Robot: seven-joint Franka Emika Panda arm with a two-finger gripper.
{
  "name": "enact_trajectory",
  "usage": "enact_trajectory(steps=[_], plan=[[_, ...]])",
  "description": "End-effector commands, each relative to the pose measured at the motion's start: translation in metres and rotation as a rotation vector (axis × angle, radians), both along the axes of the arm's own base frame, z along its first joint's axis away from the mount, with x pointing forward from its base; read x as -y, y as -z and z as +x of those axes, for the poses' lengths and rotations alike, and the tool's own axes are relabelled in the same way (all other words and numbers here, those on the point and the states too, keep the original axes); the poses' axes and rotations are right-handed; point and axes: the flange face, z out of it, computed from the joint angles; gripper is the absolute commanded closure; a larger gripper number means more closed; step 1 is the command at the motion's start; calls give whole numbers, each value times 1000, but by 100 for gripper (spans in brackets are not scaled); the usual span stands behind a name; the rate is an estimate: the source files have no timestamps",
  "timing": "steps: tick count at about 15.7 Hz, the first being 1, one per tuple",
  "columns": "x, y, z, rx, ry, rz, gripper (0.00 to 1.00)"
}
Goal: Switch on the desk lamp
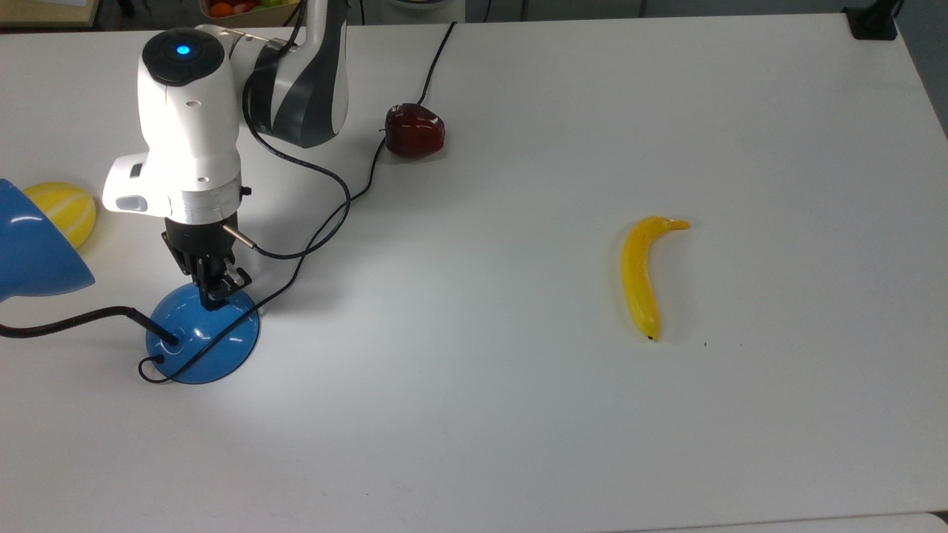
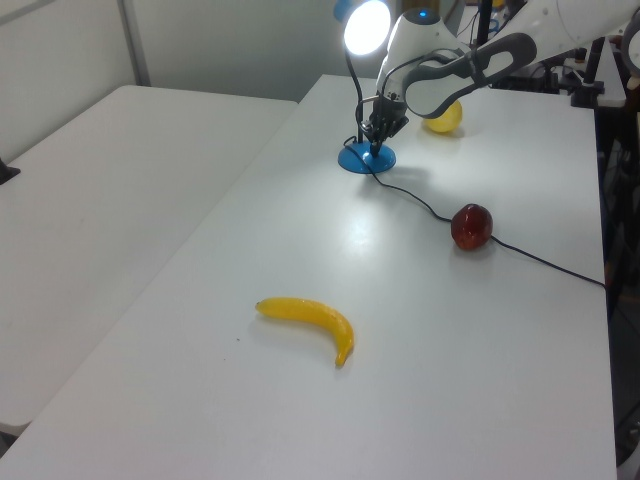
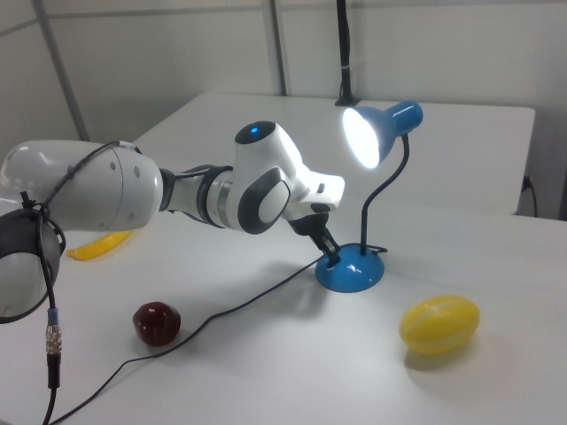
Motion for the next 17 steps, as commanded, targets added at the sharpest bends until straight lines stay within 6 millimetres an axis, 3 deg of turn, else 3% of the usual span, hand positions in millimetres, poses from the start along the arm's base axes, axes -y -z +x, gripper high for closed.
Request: enact_trajectory(steps=[1, 4, 6, 9, 14, 17], plan=[[-6, 13, 7, 7, 0, -14, 100], [-7, -1, 6, 21, -5, -18, 100], [-8, -29, 3, 49, -8, -23, 100], [-11, -62, -21, 51, -20, -21, 97], [-50, -118, -65, -44, -123, -10, 83], [-72, -155, -91, -101, -178, 43, 67]])
